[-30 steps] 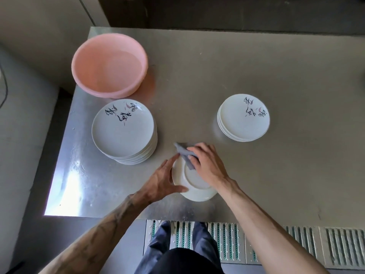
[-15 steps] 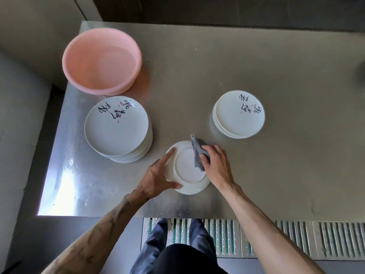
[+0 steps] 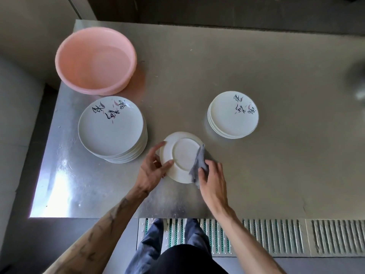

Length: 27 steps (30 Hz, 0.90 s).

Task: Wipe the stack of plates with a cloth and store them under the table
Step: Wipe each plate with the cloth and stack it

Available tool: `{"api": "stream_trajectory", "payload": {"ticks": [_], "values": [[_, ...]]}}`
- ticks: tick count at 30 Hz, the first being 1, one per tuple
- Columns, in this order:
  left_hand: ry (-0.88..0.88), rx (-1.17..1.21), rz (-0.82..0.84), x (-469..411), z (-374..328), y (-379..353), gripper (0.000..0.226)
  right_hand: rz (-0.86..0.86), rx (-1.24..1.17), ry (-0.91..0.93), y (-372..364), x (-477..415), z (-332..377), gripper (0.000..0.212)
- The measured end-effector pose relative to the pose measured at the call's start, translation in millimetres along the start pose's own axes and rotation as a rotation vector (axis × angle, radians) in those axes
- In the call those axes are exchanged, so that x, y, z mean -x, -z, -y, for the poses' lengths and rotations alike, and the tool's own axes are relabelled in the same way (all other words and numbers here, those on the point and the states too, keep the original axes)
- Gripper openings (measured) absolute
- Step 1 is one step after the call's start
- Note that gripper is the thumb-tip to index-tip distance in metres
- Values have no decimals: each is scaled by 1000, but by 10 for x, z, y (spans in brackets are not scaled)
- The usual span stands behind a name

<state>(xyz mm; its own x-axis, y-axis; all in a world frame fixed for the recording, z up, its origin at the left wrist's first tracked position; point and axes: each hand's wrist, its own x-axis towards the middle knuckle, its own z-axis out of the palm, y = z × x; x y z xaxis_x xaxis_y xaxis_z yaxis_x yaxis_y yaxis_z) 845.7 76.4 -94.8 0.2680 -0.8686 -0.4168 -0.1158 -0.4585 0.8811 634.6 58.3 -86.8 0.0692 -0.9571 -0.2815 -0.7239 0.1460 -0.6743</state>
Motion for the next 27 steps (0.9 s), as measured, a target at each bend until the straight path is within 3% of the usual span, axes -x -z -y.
{"api": "stream_trajectory", "payload": {"ticks": [6,9,14,20,27], "values": [[-43,-56,234,95,47,10,84,60,69,40,24,-215,-35,37],[-90,-185,186,92,50,-2,89,83,52,51,50,-283,-9,37],[-77,-156,77,128,61,-128,91,19,-69,40,-139,246,33,41],[-51,-48,92,160,142,-68,65,15,-58,11,53,-126,-6,36],[-41,-61,123,190,164,-70,85,-28,-72,7,-72,135,17,37]]}}
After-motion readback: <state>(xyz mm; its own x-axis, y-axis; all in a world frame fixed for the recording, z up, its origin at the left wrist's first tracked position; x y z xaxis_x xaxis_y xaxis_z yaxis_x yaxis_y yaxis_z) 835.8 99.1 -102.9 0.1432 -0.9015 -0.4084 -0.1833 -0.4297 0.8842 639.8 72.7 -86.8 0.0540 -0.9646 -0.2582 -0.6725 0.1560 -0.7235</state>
